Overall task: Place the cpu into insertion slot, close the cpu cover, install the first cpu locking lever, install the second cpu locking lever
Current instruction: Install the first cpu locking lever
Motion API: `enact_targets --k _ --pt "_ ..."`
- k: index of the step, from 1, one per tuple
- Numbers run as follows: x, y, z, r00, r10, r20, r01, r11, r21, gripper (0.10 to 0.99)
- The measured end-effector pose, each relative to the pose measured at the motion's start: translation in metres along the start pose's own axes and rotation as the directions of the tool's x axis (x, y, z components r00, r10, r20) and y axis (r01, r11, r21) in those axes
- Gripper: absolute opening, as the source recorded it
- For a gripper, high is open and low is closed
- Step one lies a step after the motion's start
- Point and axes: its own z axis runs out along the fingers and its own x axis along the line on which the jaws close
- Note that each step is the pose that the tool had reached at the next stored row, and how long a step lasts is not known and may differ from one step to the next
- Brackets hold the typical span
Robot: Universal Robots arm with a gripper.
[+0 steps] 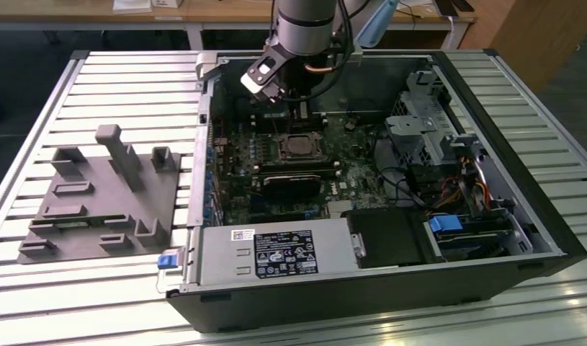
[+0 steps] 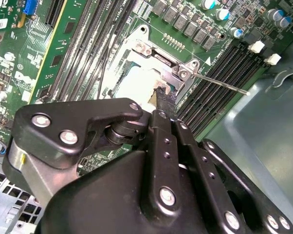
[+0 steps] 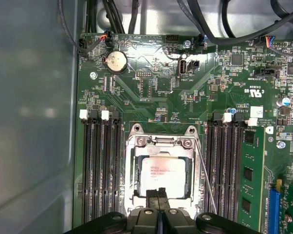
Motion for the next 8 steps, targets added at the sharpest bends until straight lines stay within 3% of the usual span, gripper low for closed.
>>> enact_targets --k 8 --pt "0.0 0.0 -0.0017 1.0 0.0 0.0 0.0 1.0 0.0 0.106"
